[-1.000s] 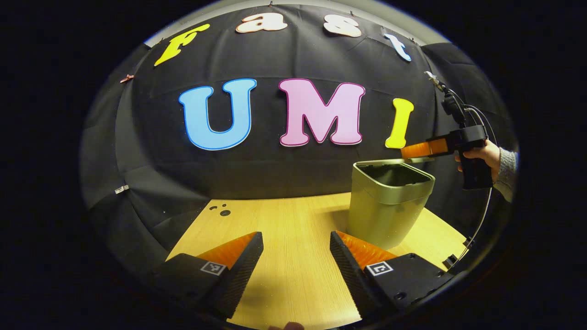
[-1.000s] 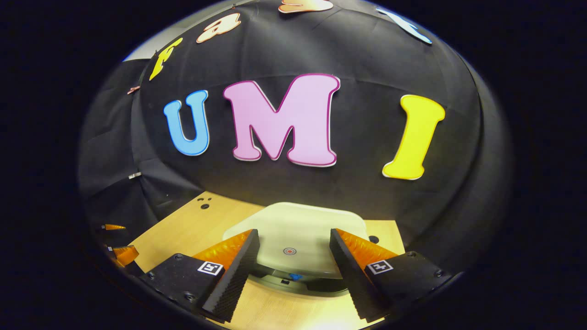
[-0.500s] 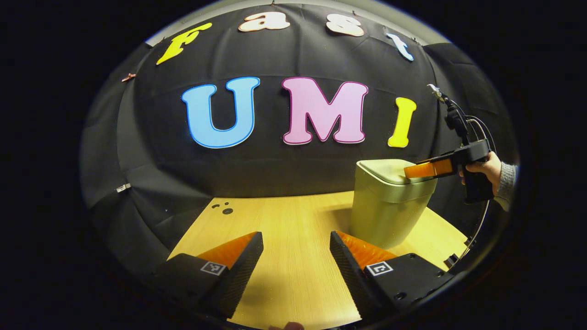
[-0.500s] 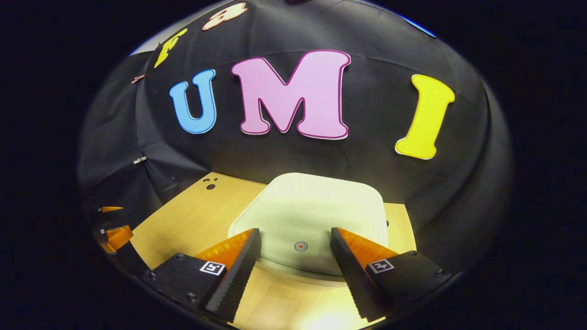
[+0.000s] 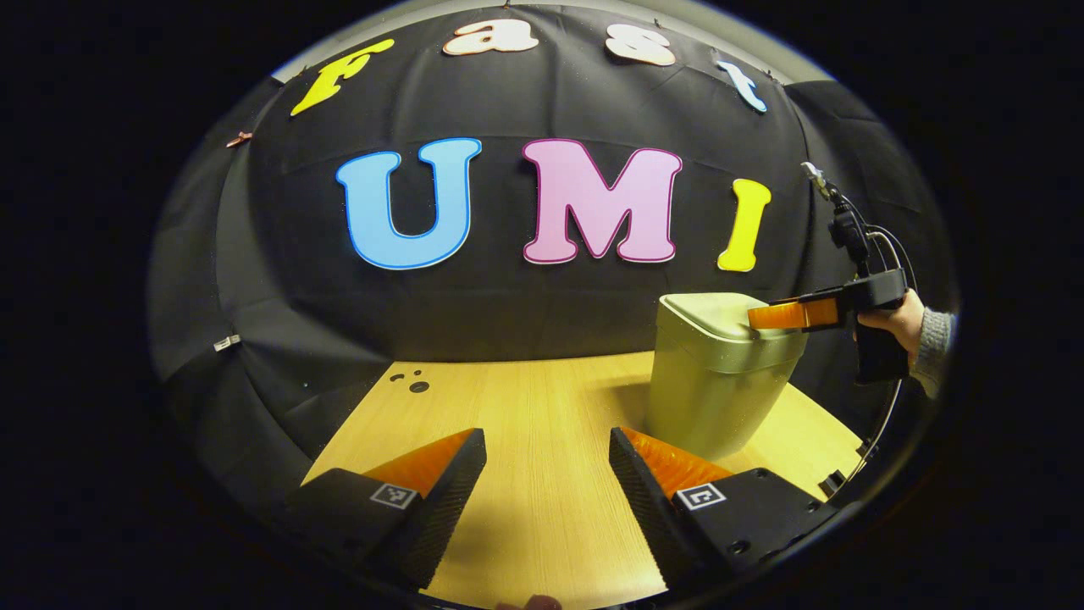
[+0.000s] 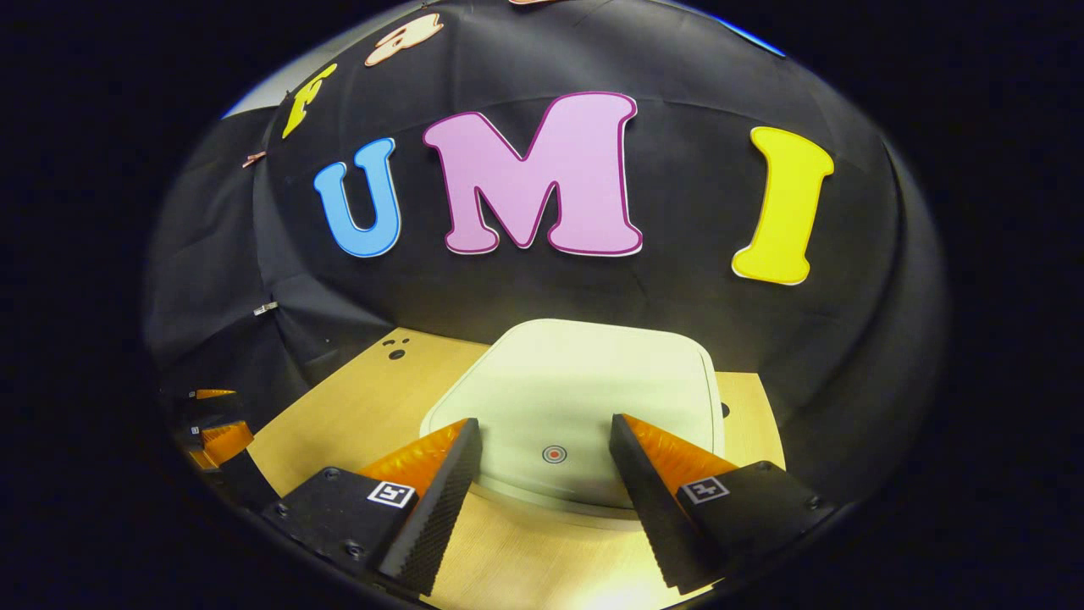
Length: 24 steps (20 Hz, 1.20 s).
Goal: Press the lid of the desktop garbage bin to open it, pick up the crumpled paper on the desktop and throw it into the bin, then pick up the pop can on the desktop and drop it into the bin, and finally close the garbage bin lid.
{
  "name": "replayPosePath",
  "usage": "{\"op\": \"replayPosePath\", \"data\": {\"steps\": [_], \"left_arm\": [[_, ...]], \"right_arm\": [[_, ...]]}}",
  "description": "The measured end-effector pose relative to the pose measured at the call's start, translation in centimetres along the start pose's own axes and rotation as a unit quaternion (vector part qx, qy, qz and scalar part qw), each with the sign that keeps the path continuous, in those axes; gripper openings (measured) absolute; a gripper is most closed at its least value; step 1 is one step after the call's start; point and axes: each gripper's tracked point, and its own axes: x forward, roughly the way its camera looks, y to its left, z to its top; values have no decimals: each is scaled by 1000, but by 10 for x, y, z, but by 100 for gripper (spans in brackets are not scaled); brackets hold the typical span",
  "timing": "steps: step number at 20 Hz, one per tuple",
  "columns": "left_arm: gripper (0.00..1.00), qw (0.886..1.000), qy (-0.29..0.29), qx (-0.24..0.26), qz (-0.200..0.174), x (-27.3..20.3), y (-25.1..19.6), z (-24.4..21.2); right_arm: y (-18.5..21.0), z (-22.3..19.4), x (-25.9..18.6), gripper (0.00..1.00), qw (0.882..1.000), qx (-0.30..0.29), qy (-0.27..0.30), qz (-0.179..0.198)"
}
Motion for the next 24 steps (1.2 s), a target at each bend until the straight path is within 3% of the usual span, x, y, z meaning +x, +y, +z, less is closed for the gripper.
{"op": "replayPosePath", "data": {"steps": [5,7,8,11,24], "left_arm": [[95,1000,-1,1,-2,0,-2,0],[95,1000,-3,4,-2,-1,-1,2],[99,1000,-3,5,-1,-1,-1,4],[95,1000,-5,3,-3,-1,-2,5],[95,1000,-16,11,-24,12,-23,20]], "right_arm": [[0,8,-2,97,1000,10,-16,0],[-8,8,-3,96,1000,14,-13,-20],[-10,9,-4,96,999,12,-16,-28],[-6,7,-10,95,999,6,-16,-31],[45,12,-76,96,998,11,-54,22]]}}
